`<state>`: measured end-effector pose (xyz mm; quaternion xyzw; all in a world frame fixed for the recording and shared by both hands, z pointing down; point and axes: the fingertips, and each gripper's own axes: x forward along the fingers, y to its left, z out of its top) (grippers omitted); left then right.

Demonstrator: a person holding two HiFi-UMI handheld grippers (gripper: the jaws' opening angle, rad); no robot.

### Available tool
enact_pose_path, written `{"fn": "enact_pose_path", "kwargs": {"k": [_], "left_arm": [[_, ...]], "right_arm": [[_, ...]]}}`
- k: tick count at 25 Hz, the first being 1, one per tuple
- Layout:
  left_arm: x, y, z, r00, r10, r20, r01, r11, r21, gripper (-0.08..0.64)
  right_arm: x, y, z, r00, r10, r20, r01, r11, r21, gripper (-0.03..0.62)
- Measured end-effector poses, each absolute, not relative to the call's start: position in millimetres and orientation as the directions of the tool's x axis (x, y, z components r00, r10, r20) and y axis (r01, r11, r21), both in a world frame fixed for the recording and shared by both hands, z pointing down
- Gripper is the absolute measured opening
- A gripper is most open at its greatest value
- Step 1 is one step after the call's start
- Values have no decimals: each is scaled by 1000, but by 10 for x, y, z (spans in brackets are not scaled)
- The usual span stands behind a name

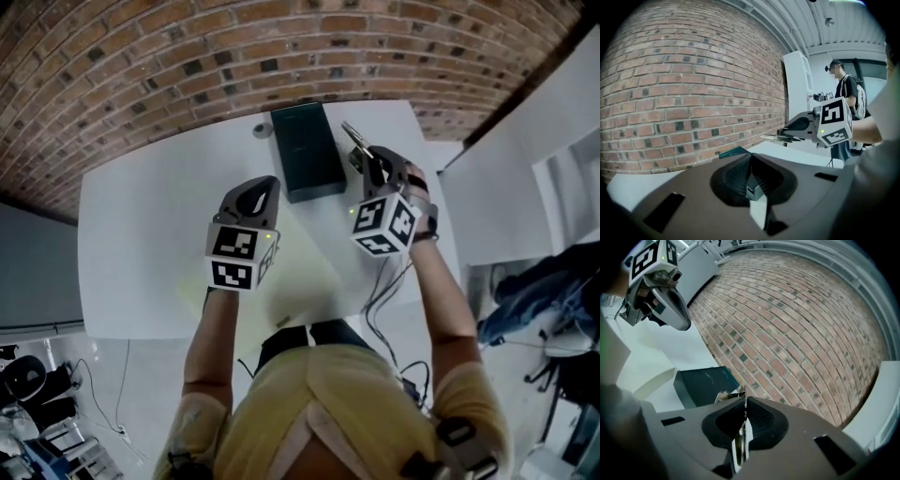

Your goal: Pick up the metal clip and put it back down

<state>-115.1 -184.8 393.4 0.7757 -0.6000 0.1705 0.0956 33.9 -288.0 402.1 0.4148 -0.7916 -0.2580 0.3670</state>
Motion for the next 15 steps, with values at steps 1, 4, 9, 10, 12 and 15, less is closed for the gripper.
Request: {"fn": "enact_pose_path", "kwargs": {"k": [1, 4, 9, 10, 12, 15], "left_arm": [[-1086, -1876, 3981, 237, -892, 386, -960, -277, -50, 5], [-905, -1946, 4144, 279, -869, 408, -947, -319, -32, 5], [-643, -2045, 4372, 328, -839, 434, -929, -370, -15, 5], [-606, -2067, 4403, 334, -835, 438, -926, -377, -13, 5], [-530, -2101, 4462, 344, -827, 445, -921, -389, -10, 5], [-397, -2115, 4555, 361, -812, 459, -912, -411, -8, 5]], "right_arm": [[450, -2912, 4062, -365, -853, 372, -480, 515, 710, 8], [740, -2983, 4204, -308, -868, 390, -512, 497, 701, 8], [1116, -3032, 4490, -233, -875, 424, -548, 478, 686, 8], [1172, -3045, 4542, -221, -876, 428, -555, 474, 683, 8], [1277, -3069, 4643, -200, -876, 439, -569, 469, 676, 8], [1411, -3103, 4779, -173, -877, 449, -586, 458, 669, 8]]}}
